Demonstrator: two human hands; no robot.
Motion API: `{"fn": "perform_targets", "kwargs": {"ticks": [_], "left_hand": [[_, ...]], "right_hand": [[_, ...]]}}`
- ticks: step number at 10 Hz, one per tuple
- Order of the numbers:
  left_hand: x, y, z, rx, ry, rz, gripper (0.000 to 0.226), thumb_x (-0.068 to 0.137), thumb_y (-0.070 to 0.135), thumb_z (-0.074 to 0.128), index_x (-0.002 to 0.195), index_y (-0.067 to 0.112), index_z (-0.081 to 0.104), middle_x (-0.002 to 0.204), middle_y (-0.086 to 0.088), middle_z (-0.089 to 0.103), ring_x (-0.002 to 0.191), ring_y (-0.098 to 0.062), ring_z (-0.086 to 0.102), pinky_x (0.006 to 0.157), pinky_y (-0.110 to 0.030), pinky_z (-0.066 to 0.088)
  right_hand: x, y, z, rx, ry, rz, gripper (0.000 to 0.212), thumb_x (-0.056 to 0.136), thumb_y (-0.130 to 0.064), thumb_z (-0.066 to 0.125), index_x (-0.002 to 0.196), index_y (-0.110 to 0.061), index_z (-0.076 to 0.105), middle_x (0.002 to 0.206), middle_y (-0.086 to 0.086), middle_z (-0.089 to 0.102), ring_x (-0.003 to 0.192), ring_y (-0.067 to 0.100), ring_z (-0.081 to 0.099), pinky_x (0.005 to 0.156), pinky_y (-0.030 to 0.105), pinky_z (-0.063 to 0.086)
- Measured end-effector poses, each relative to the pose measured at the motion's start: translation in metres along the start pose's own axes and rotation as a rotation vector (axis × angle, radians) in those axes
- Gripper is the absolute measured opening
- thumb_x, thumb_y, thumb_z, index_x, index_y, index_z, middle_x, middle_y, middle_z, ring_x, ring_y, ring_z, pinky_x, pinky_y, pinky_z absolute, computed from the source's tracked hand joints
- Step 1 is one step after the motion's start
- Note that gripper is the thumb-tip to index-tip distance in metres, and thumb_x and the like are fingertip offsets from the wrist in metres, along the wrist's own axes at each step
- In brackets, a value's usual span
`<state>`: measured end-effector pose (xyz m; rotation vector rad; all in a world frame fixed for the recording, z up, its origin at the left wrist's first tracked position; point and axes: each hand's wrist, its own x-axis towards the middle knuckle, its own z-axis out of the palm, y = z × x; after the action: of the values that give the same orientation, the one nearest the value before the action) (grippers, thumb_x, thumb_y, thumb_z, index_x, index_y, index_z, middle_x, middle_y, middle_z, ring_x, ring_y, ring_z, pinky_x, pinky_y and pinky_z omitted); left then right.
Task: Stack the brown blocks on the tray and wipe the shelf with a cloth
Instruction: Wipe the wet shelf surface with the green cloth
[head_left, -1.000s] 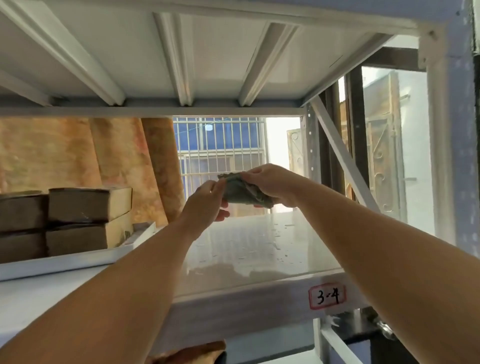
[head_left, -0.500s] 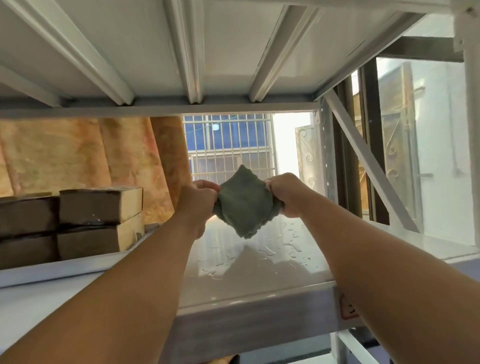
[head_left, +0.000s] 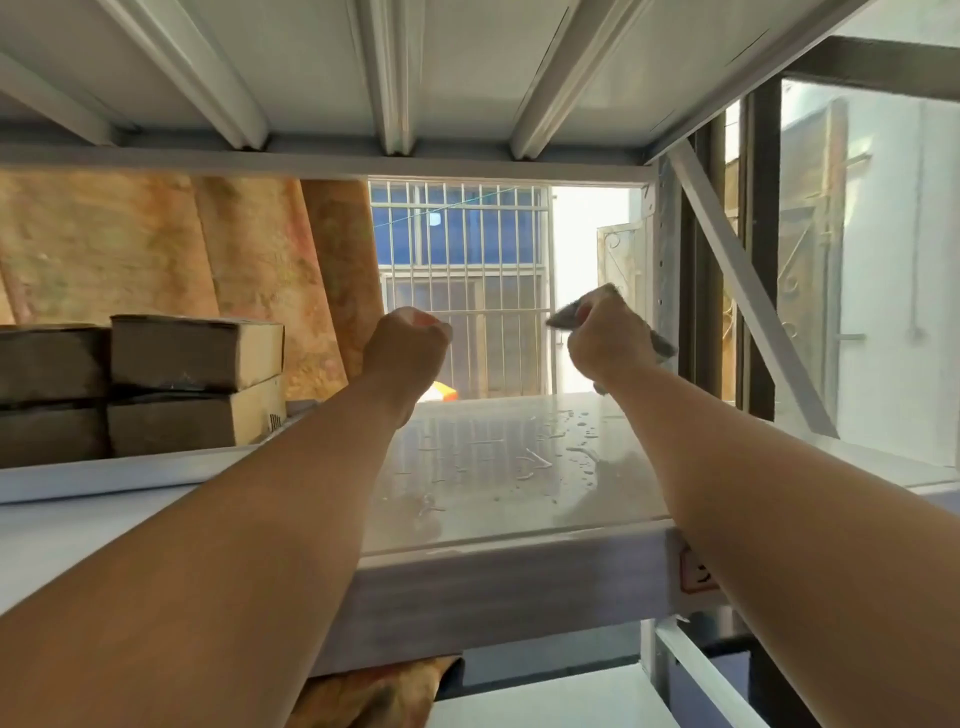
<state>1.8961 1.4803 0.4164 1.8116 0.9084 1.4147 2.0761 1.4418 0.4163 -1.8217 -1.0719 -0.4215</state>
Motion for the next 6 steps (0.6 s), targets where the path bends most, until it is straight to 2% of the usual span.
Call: {"fn": "perform_targets", "kwargs": {"ticks": [1,2,3,4,5,6], "left_hand": [[0.0,-0.001,0.003,0.091,-0.059,0.037,0.033,0.091,0.011,0.049,0.12,0.001,0.059,0.124,-0.02,0.061,0.093,-0.028,0.058,0.077,-0.037,0.052],[-0.001,-0.003,0.003,0.175,-0.065,0.025,0.031,0.09,0.01,0.048,0.115,-0.002,0.061,0.121,-0.022,0.063,0.099,-0.036,0.062,0.077,-0.04,0.056],[0.0,-0.004,0.002,0.228,-0.08,0.026,0.029,0.09,0.01,0.049,0.112,-0.005,0.062,0.113,-0.024,0.064,0.09,-0.032,0.06,0.072,-0.035,0.054],[0.001,-0.006,0.004,0.35,-0.134,0.09,0.023,0.093,0.012,0.047,0.107,0.003,0.063,0.084,-0.006,0.06,0.088,-0.023,0.057,0.073,-0.028,0.051],[-0.001,-0.01,0.007,0.493,-0.173,0.199,0.023,0.094,0.014,0.046,0.108,0.005,0.061,0.087,-0.002,0.059,0.088,-0.018,0.056,0.077,-0.025,0.043],[0.001,-0.012,0.009,0.557,-0.184,0.254,0.023,0.094,0.014,0.046,0.109,0.006,0.061,0.09,-0.001,0.058,0.086,-0.014,0.054,0.075,-0.024,0.041]], "right_hand": [[-0.014,-0.004,-0.002,-0.187,-0.424,0.008,0.031,0.088,-0.011,0.052,0.118,-0.003,0.056,0.103,0.014,0.062,0.102,0.028,0.061,0.089,0.039,0.052],[-0.019,-0.008,-0.006,0.009,-0.676,-0.096,0.027,0.09,-0.025,0.058,0.112,-0.011,0.064,0.109,0.006,0.064,0.097,0.018,0.058,0.082,0.028,0.049],[-0.015,-0.008,-0.004,0.075,-0.567,-0.08,0.045,0.094,-0.037,0.049,0.123,-0.005,0.058,0.095,0.003,0.06,0.085,0.017,0.055,0.086,0.033,0.044],[-0.019,-0.005,-0.001,-0.287,-0.698,-0.028,0.053,0.097,-0.043,0.038,0.136,-0.009,0.047,0.137,0.009,0.05,0.124,0.025,0.047,0.104,0.036,0.034],[-0.027,-0.008,-0.005,-0.491,-0.849,-0.031,0.055,0.097,-0.049,0.032,0.142,-0.017,0.039,0.148,0.005,0.038,0.133,0.025,0.038,0.105,0.035,0.029],[-0.031,-0.011,-0.007,-0.591,-0.901,0.015,0.066,0.095,-0.058,0.022,0.147,-0.019,0.029,0.151,0.005,0.033,0.136,0.024,0.035,0.107,0.035,0.027]]}}
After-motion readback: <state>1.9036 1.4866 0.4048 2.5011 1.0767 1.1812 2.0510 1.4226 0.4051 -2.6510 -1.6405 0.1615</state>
